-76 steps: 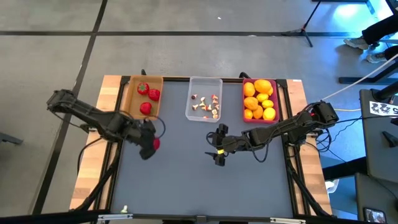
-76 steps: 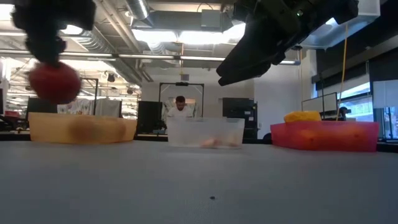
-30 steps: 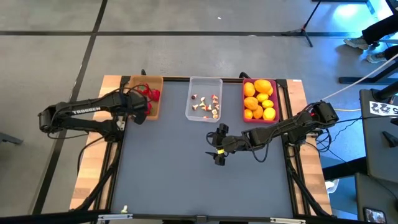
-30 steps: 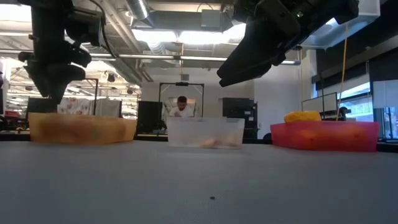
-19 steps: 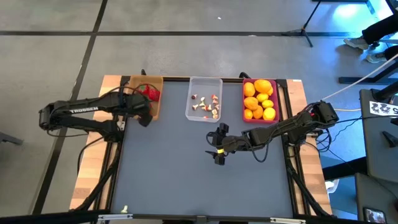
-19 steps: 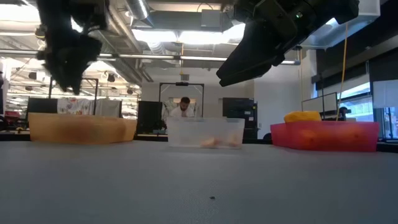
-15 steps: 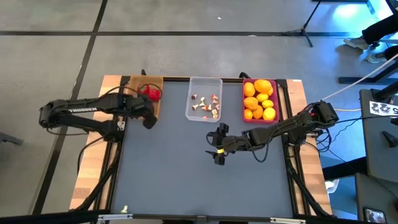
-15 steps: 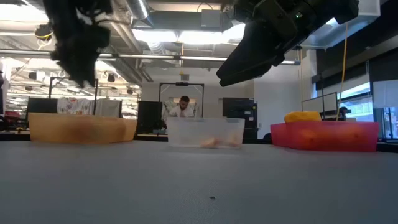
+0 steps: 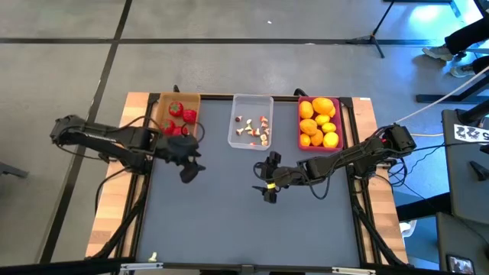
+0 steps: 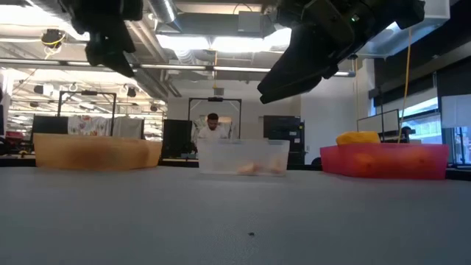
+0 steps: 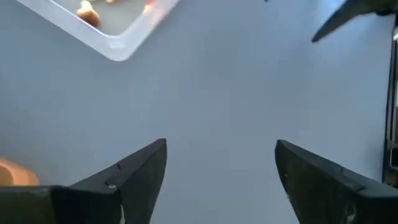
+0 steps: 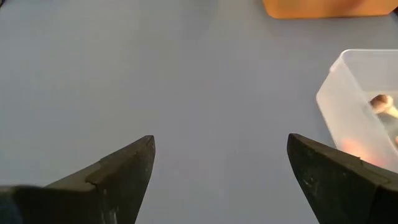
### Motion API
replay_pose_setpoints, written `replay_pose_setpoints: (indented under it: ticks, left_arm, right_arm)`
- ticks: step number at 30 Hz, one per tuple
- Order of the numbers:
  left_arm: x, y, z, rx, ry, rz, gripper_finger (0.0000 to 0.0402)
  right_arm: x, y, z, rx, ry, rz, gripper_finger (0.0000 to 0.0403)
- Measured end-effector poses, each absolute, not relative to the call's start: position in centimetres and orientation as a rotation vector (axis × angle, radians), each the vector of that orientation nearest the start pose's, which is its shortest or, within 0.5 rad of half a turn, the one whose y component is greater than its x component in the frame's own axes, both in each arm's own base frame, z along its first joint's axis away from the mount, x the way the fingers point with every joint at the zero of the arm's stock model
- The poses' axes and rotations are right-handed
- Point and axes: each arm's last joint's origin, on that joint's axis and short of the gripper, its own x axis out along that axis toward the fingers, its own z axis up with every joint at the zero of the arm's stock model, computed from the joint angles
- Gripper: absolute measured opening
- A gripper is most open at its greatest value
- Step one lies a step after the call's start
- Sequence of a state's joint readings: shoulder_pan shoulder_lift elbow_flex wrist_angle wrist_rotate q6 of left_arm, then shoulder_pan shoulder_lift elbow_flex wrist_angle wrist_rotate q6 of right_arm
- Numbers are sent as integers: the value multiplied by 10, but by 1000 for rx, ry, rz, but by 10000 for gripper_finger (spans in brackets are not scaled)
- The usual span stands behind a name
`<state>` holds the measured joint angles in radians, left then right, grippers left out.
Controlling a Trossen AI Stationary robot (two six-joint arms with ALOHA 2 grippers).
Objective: Sort produce into baskets
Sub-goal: Put the mushroom into the transparent bin
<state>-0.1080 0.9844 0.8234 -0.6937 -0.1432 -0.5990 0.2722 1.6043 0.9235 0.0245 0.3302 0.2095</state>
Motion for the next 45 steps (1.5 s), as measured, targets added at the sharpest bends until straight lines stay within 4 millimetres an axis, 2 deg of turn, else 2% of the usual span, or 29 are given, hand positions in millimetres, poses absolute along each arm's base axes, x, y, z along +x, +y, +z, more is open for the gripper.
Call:
replay_pose_setpoints:
  ticks: [15, 20, 32, 39, 45]
  left_arm:
    - [198, -65, 240, -551, 946, 230, 292]
    - [202, -91, 225, -580, 1020, 194, 292]
    - [192, -161, 193, -887, 1361, 104, 281]
    - [175, -194, 173, -1077, 1663, 207, 254]
    - [164, -209, 159, -1181, 1828, 403, 246]
  right_arm:
    - [324, 77, 202, -34, 619, -78, 360]
    - [324, 78, 201, -28, 623, -63, 360]
    - [323, 78, 201, -75, 633, -39, 360]
    - [323, 78, 201, -73, 636, -21, 360]
    - [323, 79, 200, -72, 644, -11, 360]
